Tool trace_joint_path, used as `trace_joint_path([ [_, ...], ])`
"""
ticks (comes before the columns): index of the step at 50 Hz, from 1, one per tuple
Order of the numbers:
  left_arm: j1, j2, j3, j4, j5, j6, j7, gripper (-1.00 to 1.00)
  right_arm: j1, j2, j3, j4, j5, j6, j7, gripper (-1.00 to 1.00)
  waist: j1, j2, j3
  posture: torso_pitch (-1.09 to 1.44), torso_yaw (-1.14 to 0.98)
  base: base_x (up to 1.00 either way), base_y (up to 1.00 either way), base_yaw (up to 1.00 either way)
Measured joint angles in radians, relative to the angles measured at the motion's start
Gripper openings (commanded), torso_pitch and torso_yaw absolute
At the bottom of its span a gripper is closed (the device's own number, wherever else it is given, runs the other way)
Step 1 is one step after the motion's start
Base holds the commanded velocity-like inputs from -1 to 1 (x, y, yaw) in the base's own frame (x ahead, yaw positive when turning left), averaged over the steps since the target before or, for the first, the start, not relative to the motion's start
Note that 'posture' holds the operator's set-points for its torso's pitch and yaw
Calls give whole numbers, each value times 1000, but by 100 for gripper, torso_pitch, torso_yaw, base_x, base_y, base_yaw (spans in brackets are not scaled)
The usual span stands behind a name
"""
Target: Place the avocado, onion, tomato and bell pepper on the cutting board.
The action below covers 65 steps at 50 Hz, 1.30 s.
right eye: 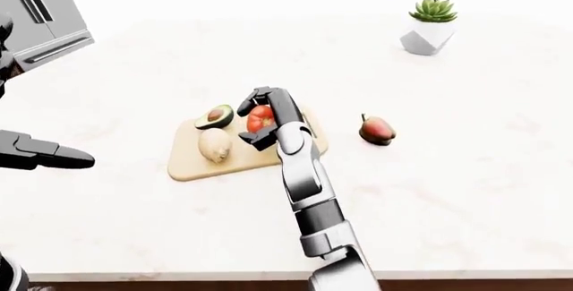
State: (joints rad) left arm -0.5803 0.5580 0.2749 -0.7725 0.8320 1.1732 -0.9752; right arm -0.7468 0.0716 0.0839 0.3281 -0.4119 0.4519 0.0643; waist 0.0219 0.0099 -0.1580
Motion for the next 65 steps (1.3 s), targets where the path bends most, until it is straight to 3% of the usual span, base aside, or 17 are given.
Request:
trace_joint_path([
  [15,-13,-7,-13,17,-3,-8,9,100,28,2,9,-61,-13,21,29,-8,1,-9,-10,-21,0,0,0,0],
  [40,20,-16,3,-4,-5,-13,14,100,71,13,29,-128,-19,32,51,20,4,-22,-33,-21,0,0,0,0],
  [48,12,-5,5,-2,-9,-9,12,100,74,10,25,-130,-19,42,56,36,6,-23,-33,-21,0,0,0,0],
  [65,-6,-1,-2,15,-21,-11,18,100,61,8,19,-127,-19,50,58,47,6,-16,-24,-21,0,0,0,0],
])
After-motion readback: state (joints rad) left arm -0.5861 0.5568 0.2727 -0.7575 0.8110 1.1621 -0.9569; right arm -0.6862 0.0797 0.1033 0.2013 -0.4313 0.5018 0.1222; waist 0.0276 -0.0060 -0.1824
